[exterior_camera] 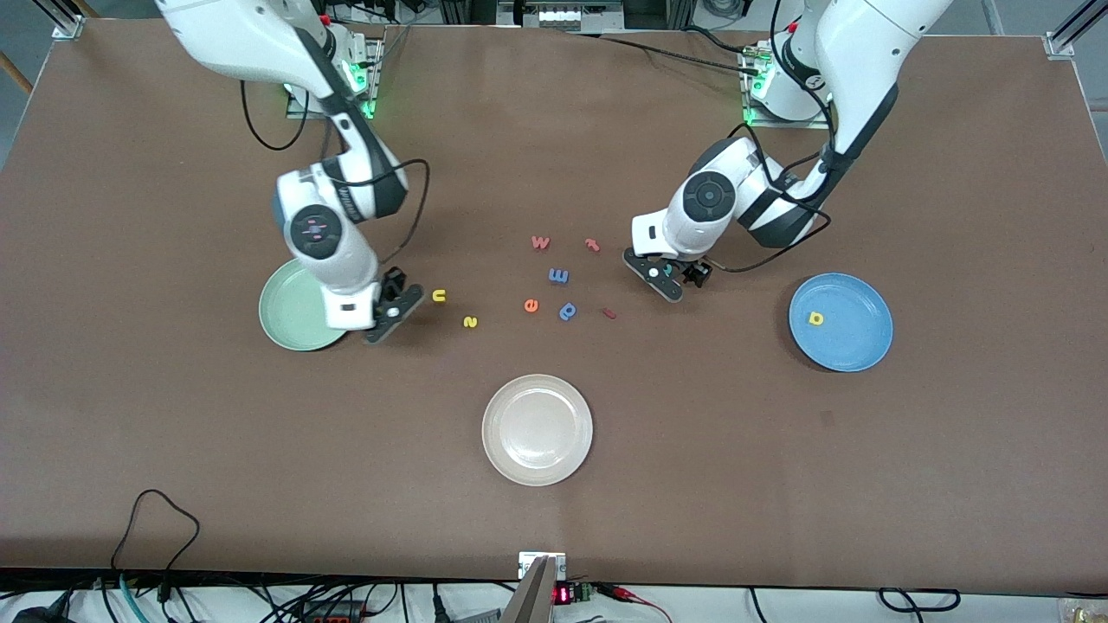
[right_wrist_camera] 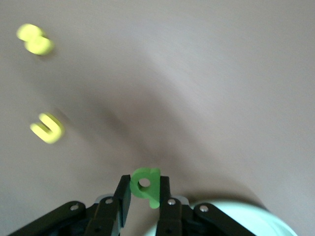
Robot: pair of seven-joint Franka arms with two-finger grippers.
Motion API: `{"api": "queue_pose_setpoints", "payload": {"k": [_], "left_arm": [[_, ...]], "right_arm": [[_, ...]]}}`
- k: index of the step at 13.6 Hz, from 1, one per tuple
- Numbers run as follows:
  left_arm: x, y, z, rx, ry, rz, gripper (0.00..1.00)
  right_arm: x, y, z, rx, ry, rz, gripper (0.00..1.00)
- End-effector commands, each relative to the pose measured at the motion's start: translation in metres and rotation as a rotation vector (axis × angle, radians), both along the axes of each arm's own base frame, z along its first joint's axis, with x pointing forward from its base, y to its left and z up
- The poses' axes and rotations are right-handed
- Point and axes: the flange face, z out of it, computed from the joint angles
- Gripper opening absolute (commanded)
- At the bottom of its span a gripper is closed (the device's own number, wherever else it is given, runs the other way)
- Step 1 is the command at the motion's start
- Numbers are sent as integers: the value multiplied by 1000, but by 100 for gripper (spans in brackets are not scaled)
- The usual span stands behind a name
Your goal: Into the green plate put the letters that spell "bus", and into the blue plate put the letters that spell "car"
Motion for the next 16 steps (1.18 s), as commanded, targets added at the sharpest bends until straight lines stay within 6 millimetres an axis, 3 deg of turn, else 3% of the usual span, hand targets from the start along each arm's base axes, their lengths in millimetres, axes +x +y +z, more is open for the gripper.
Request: {"api": "queue_pose_setpoints", "payload": {"k": [1, 3, 4, 5, 7, 9, 12, 16], "left_arm": [[-4, 1, -17, -14, -26, 32, 100], [-4, 0, -19, -15, -25, 41, 99], [-4, 3, -22, -13, -19, 45, 92], [-5, 3, -26, -12, -10, 45, 83], [-6, 5, -29, -8, -6, 45, 60], [-6, 6, -29, -3, -3, 45, 40], [-5, 7, -26, 11, 1, 42, 30], [1, 11, -5, 62, -6, 42, 30]], "right_arm": [[6, -70, 28, -7, 28, -120, 2], [8, -106, 19, -11, 54, -185, 5], [6, -113, 9, -13, 69, -199, 23], [6, -120, 2, -15, 81, -211, 33], [5, -127, -5, -17, 95, -226, 64], [5, -125, -4, -16, 95, -222, 81], [7, -112, 13, -7, 65, -246, 88], [-1, -56, 23, 2, 39, -389, 66]]}}
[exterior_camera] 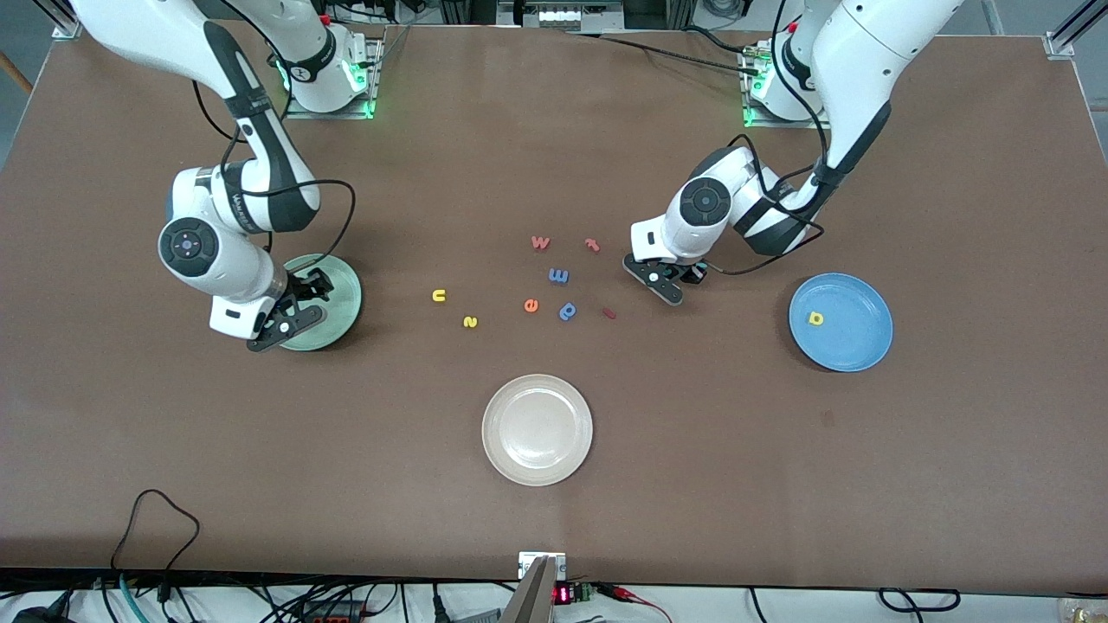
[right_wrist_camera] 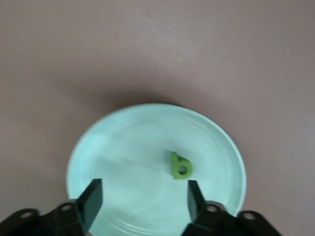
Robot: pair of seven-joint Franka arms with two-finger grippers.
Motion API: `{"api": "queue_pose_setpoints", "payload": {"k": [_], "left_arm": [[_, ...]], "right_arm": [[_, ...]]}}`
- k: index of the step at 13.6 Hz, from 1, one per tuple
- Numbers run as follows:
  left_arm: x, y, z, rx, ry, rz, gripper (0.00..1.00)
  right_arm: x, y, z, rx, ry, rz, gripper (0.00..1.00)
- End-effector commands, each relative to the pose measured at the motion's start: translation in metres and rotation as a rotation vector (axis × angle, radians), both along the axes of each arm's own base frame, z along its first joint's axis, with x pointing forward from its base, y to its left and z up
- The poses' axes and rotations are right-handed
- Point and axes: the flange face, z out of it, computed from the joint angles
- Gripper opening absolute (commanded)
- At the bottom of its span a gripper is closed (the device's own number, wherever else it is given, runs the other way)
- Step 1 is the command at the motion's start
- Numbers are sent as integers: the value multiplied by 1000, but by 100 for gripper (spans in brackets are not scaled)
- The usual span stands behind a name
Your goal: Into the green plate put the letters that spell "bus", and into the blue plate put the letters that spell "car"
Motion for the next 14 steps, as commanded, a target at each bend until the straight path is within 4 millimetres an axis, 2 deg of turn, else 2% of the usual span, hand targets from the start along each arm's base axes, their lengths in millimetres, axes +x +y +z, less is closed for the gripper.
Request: {"api": "queue_pose_setpoints", "payload": {"k": [1, 4, 6, 7, 8, 10, 12, 14], "left_arm": [[11, 8, 27, 75, -24, 0, 31], [44, 21, 66, 178, 11, 33, 31], [69, 45, 89, 245, 55, 79, 32], [78, 62, 92, 251, 71, 84, 32], [89, 89, 91, 242, 84, 81, 32], [112, 160, 87, 211, 112, 28, 33], [121, 191, 81, 272, 88, -79, 34], [126, 222, 63, 256, 96, -49, 34]], "right_arm": [[-12, 49, 8, -6, -18, -119, 61], [-27, 103, 5, -9, -28, -304, 57], [-35, 135, -3, 7, -12, -387, 57], [-38, 147, -9, 5, -9, -379, 57], [-39, 153, -12, 14, -11, -402, 57], [-41, 163, -24, 19, -21, -426, 57], [-39, 169, -40, 28, -37, -427, 57], [-40, 174, -46, 31, -46, -451, 57]]}}
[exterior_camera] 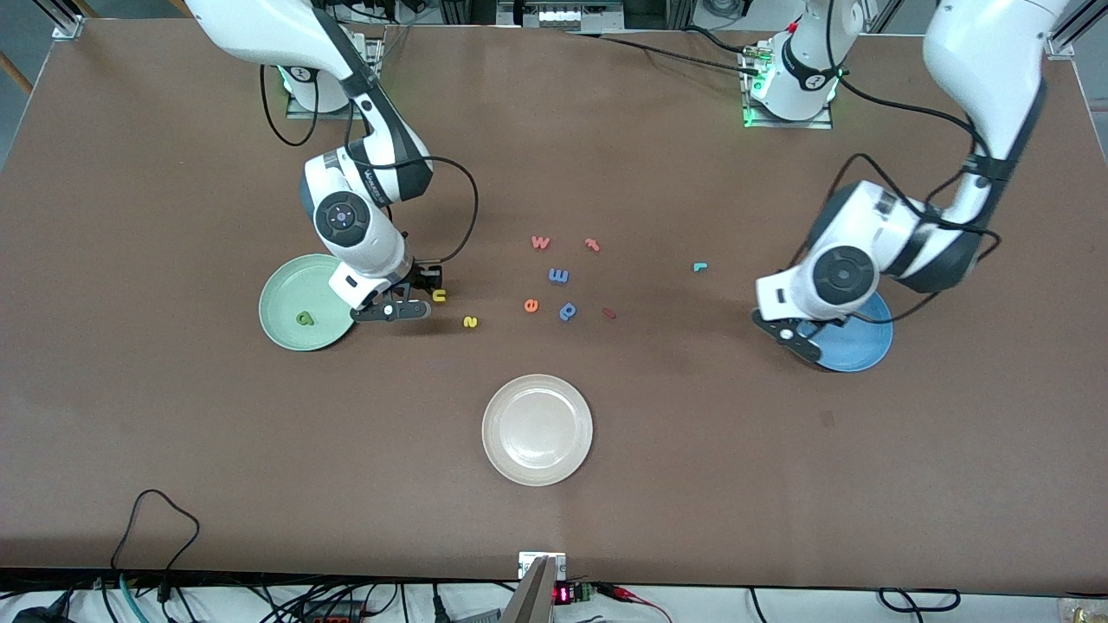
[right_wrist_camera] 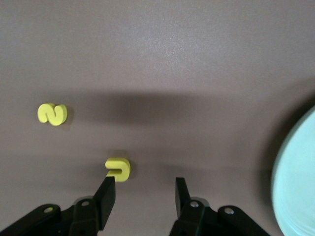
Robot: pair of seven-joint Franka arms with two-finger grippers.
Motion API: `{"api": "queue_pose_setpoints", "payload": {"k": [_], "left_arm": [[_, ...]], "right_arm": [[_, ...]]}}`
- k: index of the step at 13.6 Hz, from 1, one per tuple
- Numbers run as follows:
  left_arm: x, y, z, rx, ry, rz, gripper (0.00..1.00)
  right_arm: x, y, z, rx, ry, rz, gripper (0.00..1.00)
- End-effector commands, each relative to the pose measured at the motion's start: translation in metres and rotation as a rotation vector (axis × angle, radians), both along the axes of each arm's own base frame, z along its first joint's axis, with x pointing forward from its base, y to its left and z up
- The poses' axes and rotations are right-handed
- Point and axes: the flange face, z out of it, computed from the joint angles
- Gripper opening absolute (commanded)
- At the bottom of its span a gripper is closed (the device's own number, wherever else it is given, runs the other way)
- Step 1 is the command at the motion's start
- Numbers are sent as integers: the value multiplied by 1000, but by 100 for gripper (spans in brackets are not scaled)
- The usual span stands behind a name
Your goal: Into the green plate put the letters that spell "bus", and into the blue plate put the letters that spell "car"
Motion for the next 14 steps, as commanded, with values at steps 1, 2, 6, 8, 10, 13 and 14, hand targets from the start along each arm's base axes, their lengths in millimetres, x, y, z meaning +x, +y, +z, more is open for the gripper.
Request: {"api": "queue_pose_setpoints", "payload": {"k": [1, 2, 6, 8, 10, 13, 14], "left_arm": [[5, 22, -21, -32, -2, -40, 34], [6, 32, -24, -44, 7, -50, 34], [6, 15, -12, -57, 1, -89, 52], [1, -24, -5, -85, -8, -150, 85], [-12, -81, -4, -102, -13, -250, 100], [-30, -118, -15, -120, 0, -345, 100], [-33, -118, -28, -184, -13, -448, 100]], "right_arm": [[2, 16, -7, 9, -12, -31, 57], [3, 17, -7, 10, -15, -41, 57], [2, 25, -16, 5, -10, -49, 57], [-1, 30, -23, 2, -6, -40, 57], [-5, 34, -34, -3, -2, -30, 57], [-5, 33, -37, -4, 1, -25, 57], [-5, 33, -37, -4, 1, -25, 57]]}}
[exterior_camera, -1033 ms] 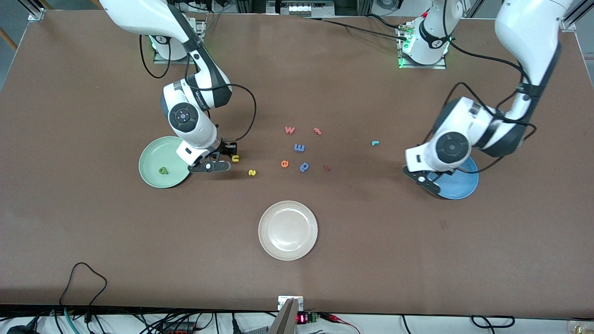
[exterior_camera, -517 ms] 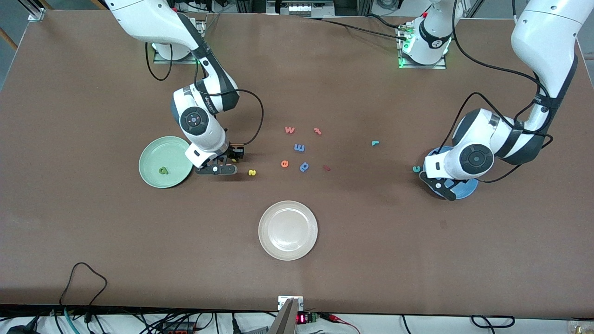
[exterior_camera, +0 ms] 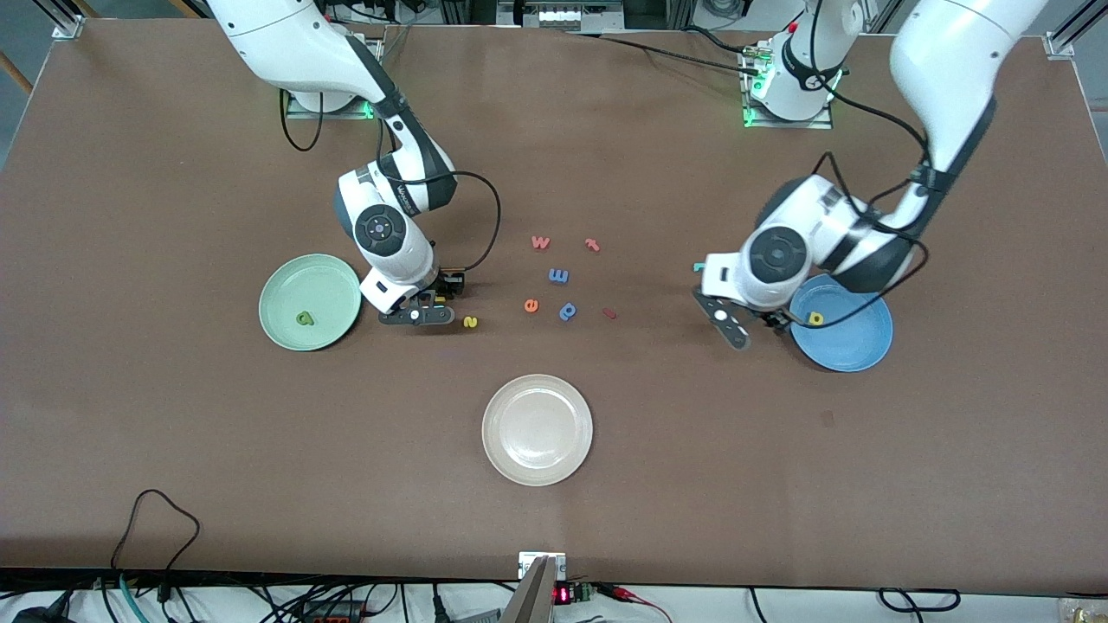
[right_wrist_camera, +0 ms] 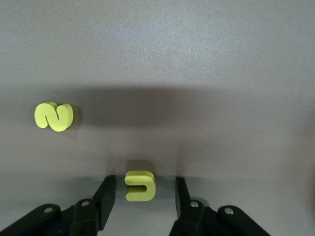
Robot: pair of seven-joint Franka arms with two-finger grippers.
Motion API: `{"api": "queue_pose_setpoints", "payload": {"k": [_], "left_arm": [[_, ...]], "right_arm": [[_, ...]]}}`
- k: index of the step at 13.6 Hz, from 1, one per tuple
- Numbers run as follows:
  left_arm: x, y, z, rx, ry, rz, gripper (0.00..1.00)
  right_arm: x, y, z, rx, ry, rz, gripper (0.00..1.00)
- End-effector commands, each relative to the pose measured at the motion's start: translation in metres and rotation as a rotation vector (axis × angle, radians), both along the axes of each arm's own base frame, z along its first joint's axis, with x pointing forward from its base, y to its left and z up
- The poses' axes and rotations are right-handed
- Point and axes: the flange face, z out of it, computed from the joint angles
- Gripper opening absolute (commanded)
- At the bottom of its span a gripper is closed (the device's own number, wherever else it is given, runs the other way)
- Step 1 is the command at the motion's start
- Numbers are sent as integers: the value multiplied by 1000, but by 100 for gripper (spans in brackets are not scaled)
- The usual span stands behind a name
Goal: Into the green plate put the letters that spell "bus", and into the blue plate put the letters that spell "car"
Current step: 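Grasp the yellow 'u' with the right gripper while the left gripper grasps 'c'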
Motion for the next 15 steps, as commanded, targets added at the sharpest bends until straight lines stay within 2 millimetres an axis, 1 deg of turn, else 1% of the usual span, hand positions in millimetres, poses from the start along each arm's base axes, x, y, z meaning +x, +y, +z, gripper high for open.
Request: {"api": "queue_pose_setpoints", "payload": {"k": [1, 2, 4, 6, 7, 9, 10, 11, 13, 14, 15], "left_arm": [[-5, 20, -29, -112, -30, -214, 100], [-5, 42, -38, -129, -33, -253, 100], [-6, 67, -46, -104, -28, -284, 100], [-8, 76, -61, -99, -16, -301, 100], [-6, 79, -63, -95, -38, -324, 100], [-8, 94, -73, -75, -40, -355, 100], [-11, 94, -75, -72, -33, -360, 100], [-12, 95, -74, -67, -28, -368, 97], [-12, 98, -76, -78, -18, -413, 88], [-11, 105, -80, -86, -10, -402, 85], [-12, 106, -84, -90, -4, -403, 76]], "right_arm": [[4, 4, 2, 9, -8, -12, 57], [4, 4, 2, 9, -8, -11, 56], [4, 4, 3, 10, -10, -11, 50], [5, 4, 2, 9, -9, -11, 39], [5, 4, 2, 9, -9, -9, 34], [5, 4, 3, 10, -10, -6, 22], [5, 3, 3, 10, -10, -6, 19], [5, 3, 3, 10, -10, -6, 14], [6, 3, 5, 11, -13, -2, 9], [8, 1, 10, 15, -18, 0, 6], [15, -5, 25, 25, -35, 1, 5]]}}
